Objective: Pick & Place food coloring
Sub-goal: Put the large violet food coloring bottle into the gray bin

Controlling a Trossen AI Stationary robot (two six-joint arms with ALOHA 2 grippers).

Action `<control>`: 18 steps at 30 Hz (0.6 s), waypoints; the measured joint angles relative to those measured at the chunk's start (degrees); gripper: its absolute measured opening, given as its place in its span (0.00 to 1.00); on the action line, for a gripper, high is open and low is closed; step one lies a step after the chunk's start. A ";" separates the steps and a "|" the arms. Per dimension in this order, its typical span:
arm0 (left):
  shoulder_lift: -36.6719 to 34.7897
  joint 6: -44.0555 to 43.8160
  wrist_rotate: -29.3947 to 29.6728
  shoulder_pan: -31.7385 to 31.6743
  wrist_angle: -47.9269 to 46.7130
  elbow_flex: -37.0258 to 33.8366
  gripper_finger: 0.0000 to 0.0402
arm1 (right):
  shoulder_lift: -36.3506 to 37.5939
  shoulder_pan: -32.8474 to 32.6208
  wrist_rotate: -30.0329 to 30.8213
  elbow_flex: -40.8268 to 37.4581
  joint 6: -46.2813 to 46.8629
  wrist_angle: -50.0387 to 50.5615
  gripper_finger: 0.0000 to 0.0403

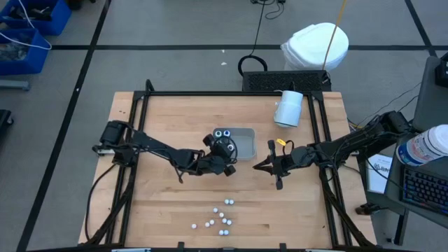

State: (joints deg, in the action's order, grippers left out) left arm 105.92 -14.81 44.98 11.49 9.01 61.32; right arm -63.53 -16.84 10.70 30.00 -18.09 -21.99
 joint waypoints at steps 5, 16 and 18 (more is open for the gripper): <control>0.03 -0.77 -0.01 0.04 0.03 0.00 0.30 | 0.00 0.00 0.00 0.00 0.00 -0.03 0.00; 2.10 -3.95 0.16 -0.33 -0.67 0.04 0.30 | 0.00 0.00 0.00 0.00 0.42 0.01 0.00; 2.62 -4.05 0.05 -0.51 -1.22 0.04 0.30 | 0.00 0.00 0.00 0.00 0.43 0.01 0.00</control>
State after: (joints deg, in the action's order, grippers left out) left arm 108.54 -18.86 45.03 10.97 7.79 61.36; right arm -63.53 -16.84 10.70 30.00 -17.66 -21.98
